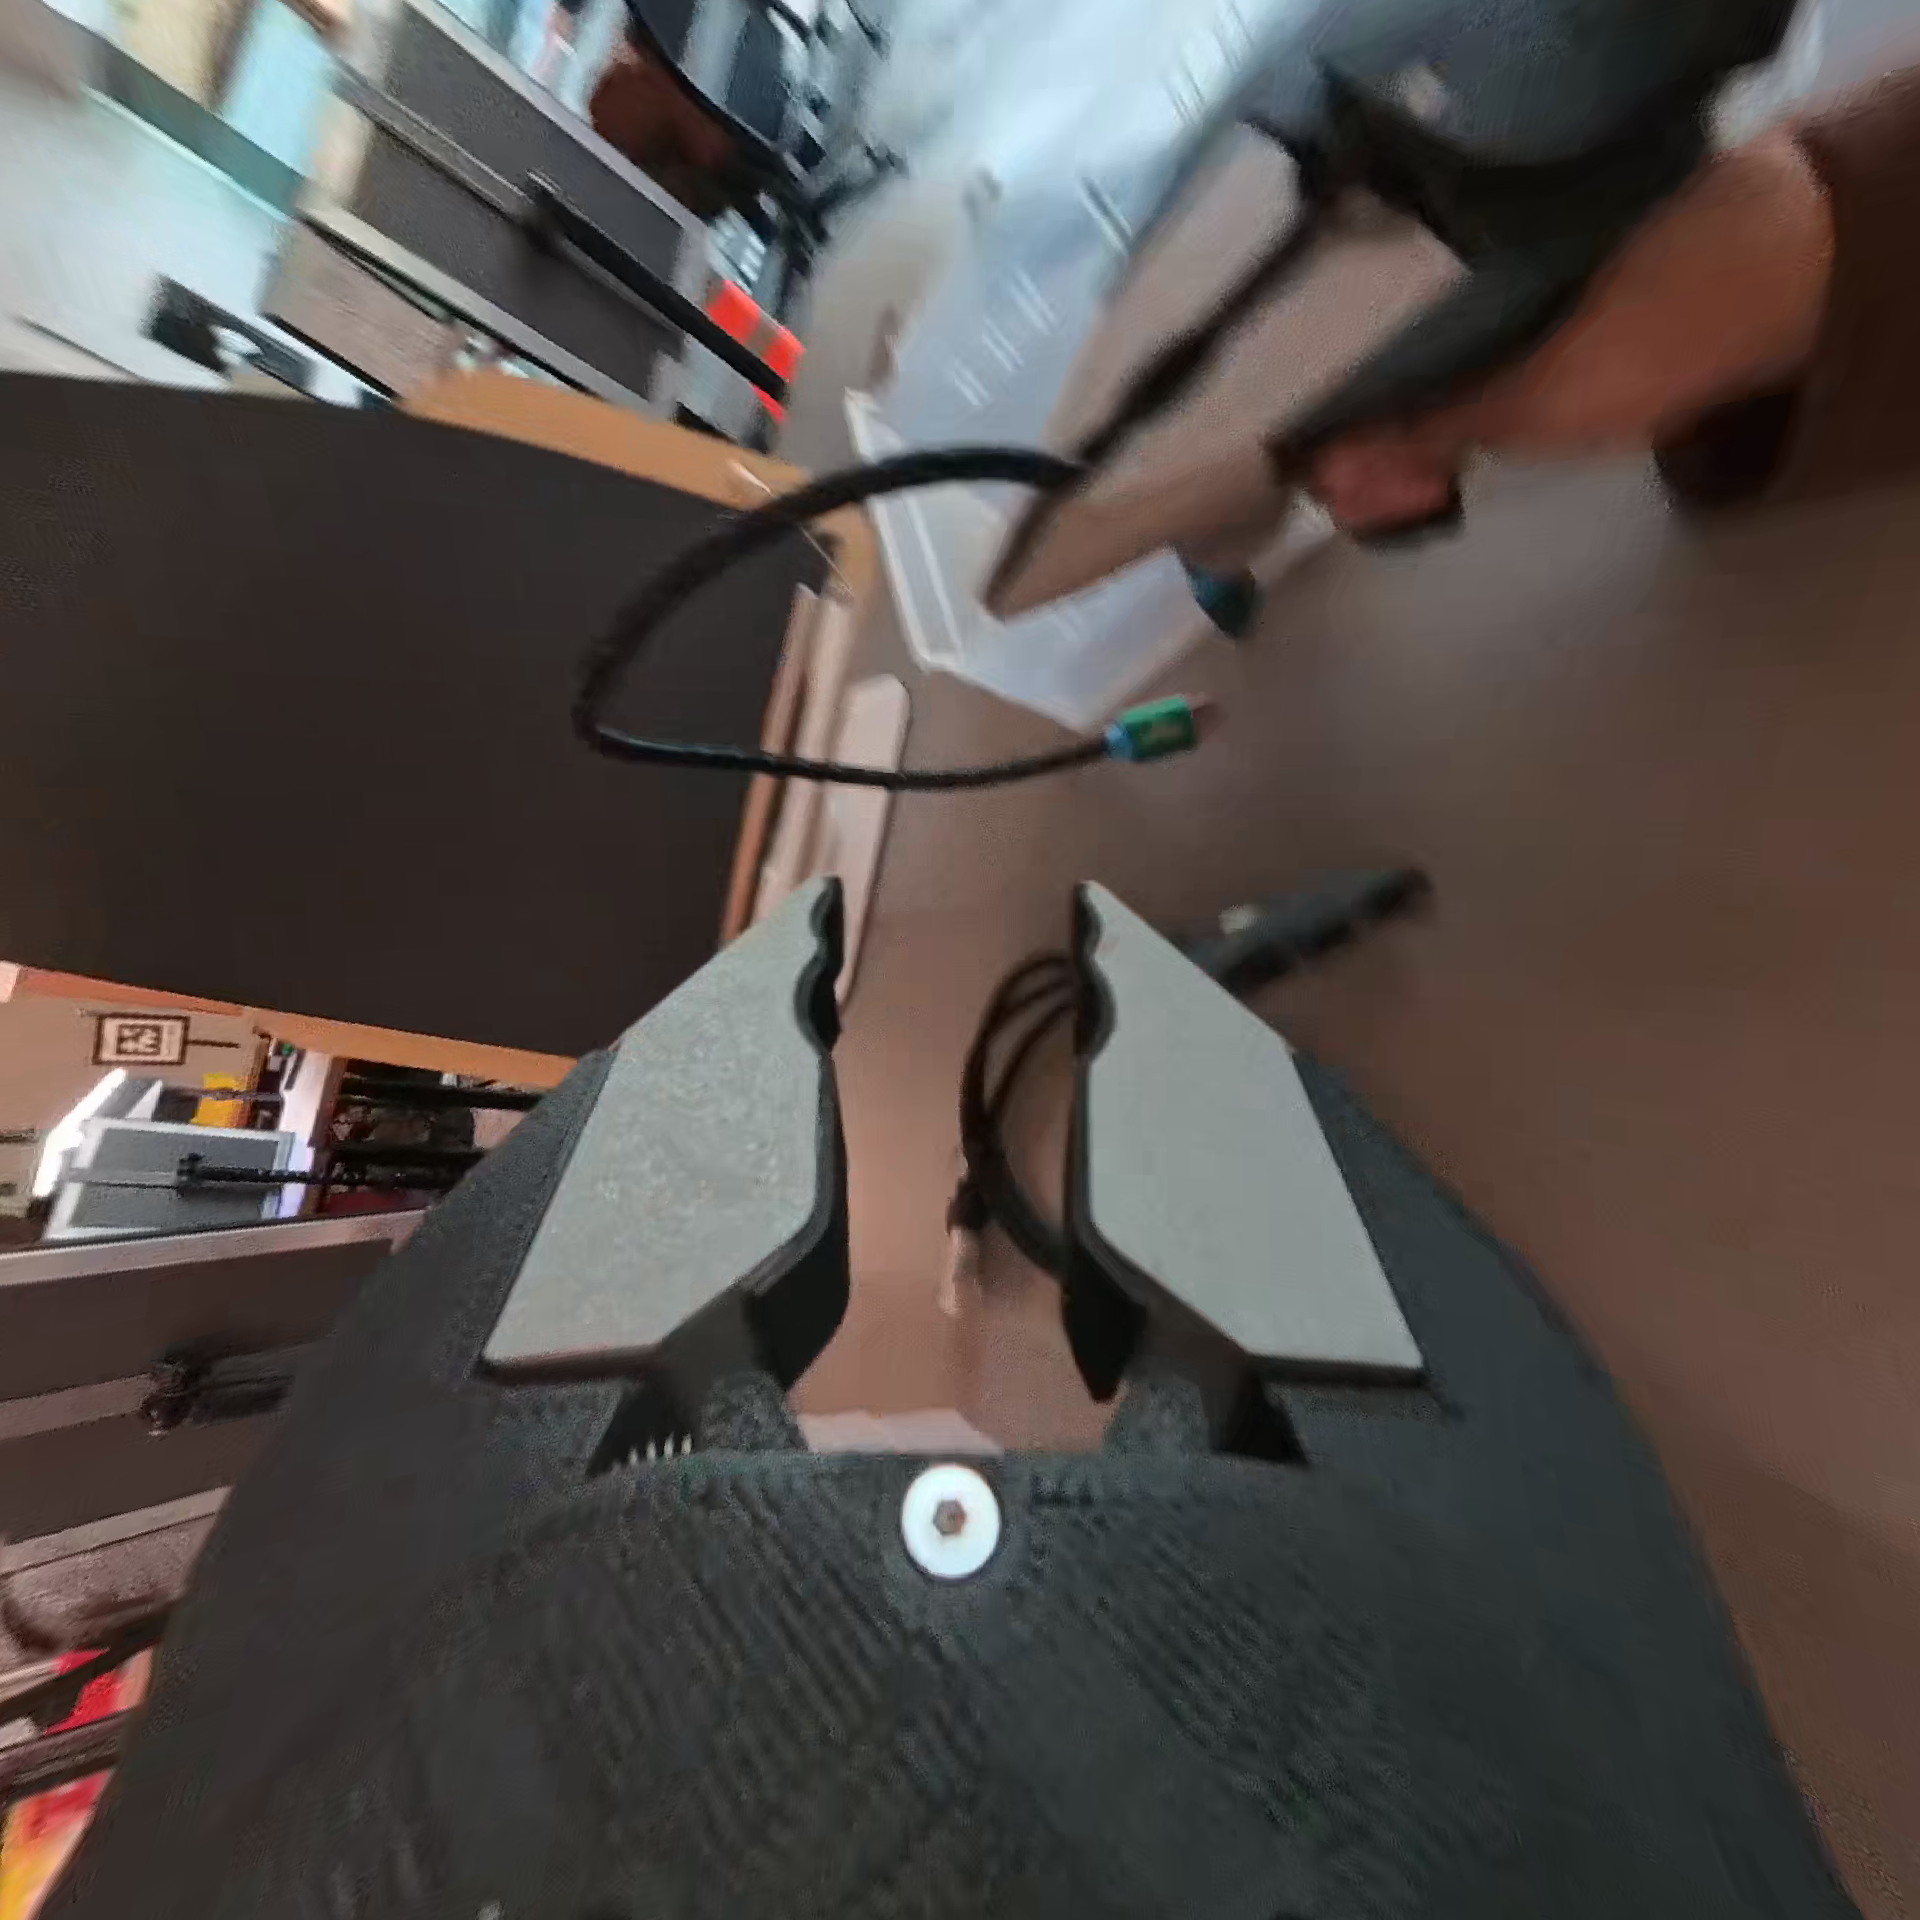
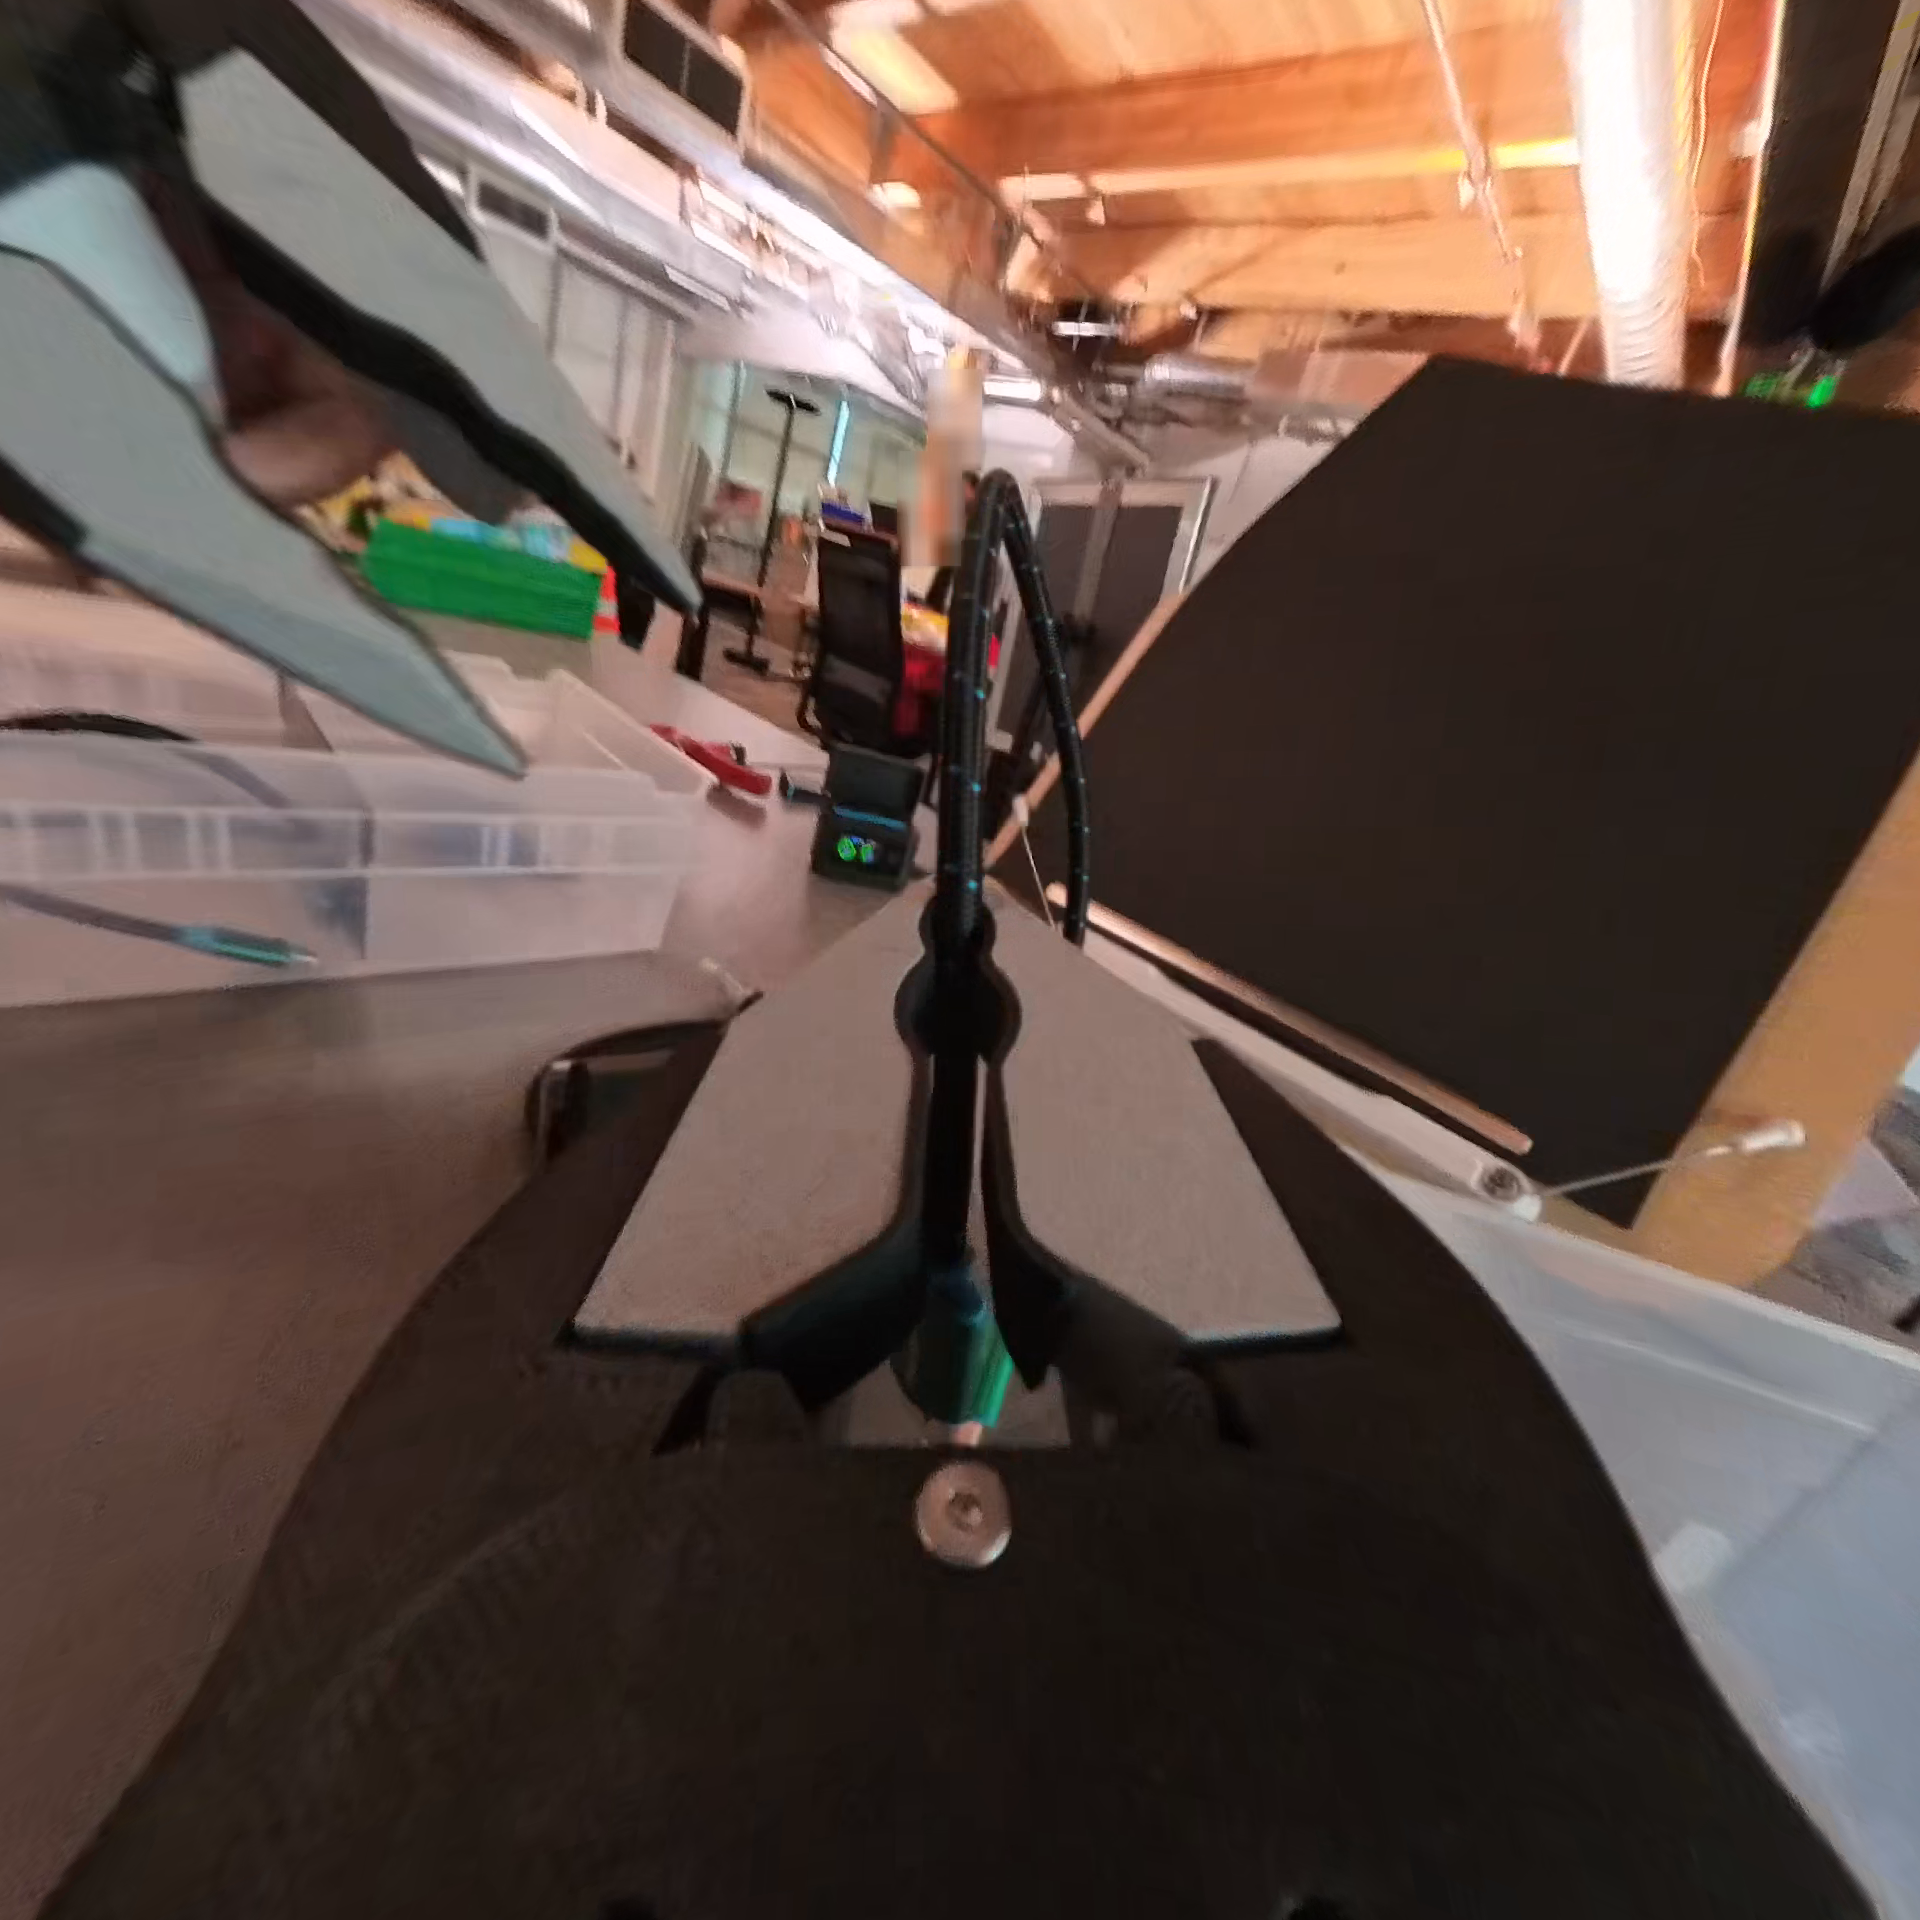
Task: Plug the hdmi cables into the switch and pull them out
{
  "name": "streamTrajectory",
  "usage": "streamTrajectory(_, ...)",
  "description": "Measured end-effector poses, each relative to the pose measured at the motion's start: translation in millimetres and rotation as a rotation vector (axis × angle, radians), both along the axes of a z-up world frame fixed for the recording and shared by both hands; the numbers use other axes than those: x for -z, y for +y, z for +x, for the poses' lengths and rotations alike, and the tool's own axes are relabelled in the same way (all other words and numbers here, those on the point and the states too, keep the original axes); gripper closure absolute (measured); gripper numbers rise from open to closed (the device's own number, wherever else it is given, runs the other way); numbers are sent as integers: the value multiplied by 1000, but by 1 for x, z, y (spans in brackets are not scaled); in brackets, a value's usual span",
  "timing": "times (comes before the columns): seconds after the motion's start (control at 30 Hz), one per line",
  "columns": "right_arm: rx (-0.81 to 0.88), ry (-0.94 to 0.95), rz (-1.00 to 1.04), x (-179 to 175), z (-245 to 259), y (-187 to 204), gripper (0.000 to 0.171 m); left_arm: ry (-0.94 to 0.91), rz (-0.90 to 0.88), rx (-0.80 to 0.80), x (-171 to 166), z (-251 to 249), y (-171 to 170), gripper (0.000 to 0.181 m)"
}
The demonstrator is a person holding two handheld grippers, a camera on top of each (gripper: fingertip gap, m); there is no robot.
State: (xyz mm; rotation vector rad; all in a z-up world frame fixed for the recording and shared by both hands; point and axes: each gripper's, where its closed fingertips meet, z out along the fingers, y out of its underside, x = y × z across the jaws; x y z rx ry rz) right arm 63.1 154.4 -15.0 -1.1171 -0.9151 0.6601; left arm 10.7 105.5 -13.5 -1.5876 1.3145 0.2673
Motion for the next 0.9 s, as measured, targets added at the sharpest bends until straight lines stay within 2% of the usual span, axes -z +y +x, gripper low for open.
streamTrajectory(0.13, 29, -102, -108, 28, -8, 14, 171, 228, -39, 19, 68, -13, -3, 128)
streamTrajectory(0.3, 8, -103, -252, 43, -5, 25, 171, 342, -48, 102, 119, -2, 5, 126)
streamTrajectory(0.37, 4, -102, -303, 48, -3, 31, 171, 412, -15, 112, 133, -3, 12, 128)
streamTrajectory(0.47, -34, -129, -384, 60, -7, 31, 171, 451, 96, 114, 135, 0, 24, 134)
streamTrajectory(0.6, -50, -234, -447, 83, -15, 30, 171, 427, 99, 129, 140, 7, 24, 152)
streamTrajectory(0.63, -49, -261, -457, 88, -17, 30, 165, 406, 68, 80, 143, 4, 24, 152)
streamTrajectory(0.7, -56, -283, -455, 91, -18, 29, 140, 294, 12, -55, 146, 1, 25, 154)
streamTrajectory(0.77, -85, -258, -442, 86, -20, 24, 131, 144, -28, -164, 149, 2, 23, 153)
streamTrajectory(0.9, -161, -237, -412, 78, -23, 10, 112, -129, -61, -244, 149, -1, 17, 153)
